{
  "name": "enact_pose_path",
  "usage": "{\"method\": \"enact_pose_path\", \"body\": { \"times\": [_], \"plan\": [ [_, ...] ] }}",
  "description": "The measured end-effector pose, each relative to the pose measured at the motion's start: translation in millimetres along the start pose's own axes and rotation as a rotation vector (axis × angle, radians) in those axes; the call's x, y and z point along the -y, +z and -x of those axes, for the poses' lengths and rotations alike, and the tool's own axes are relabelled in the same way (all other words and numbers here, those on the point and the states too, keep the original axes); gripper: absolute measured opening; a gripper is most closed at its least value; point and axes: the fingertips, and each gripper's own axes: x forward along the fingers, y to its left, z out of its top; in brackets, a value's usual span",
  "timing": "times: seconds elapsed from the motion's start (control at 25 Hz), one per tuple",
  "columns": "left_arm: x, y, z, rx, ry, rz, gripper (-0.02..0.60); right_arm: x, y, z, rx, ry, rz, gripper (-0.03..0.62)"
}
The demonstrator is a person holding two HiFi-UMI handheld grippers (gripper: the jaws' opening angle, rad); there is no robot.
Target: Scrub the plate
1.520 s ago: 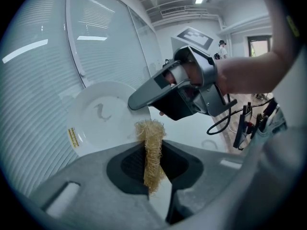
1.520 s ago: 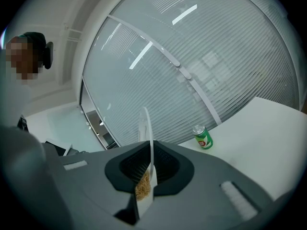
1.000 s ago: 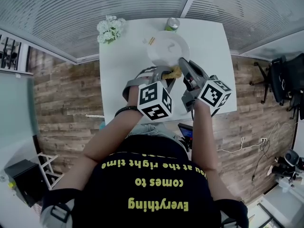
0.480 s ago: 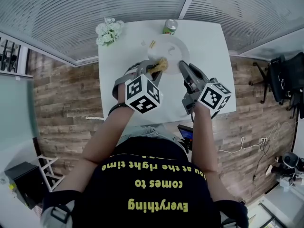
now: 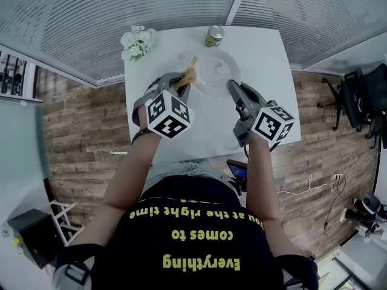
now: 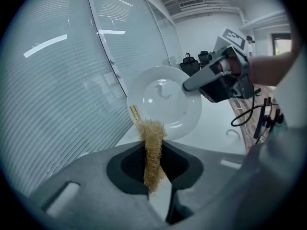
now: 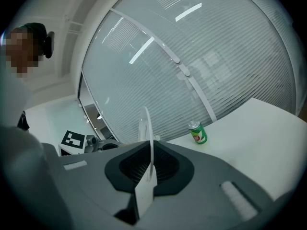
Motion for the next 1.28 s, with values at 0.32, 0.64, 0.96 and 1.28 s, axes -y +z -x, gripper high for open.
{"method": "enact_pose_path", "body": {
  "times": [0.32, 0.64, 0.96, 1.28],
  "plan": [
    [-43.7, -3.4, 18.6, 0.139, 0.092, 0.16, 0.061, 7.3, 5.3, 9.4, 0.021, -0.027, 0.013, 0.014],
    [-69.2, -1.4, 40.0, 0.276, 0.157, 0.261, 0.061, 17.1, 26.2, 21.8, 0.076, -0.103, 0.105, 0.014],
    [-74.3, -2.1, 51.4, 0.359, 0.123, 0.39, 0.063, 25.7, 46.7, 38.5, 0.135, -0.157, 0.162, 0.014],
    [-68.9, 0.8, 57.2, 0.377, 0.09, 0.406, 0.063, 23.0, 66.3, 51.8, 0.207, -0.16, 0.229, 0.014]
  ]
}}
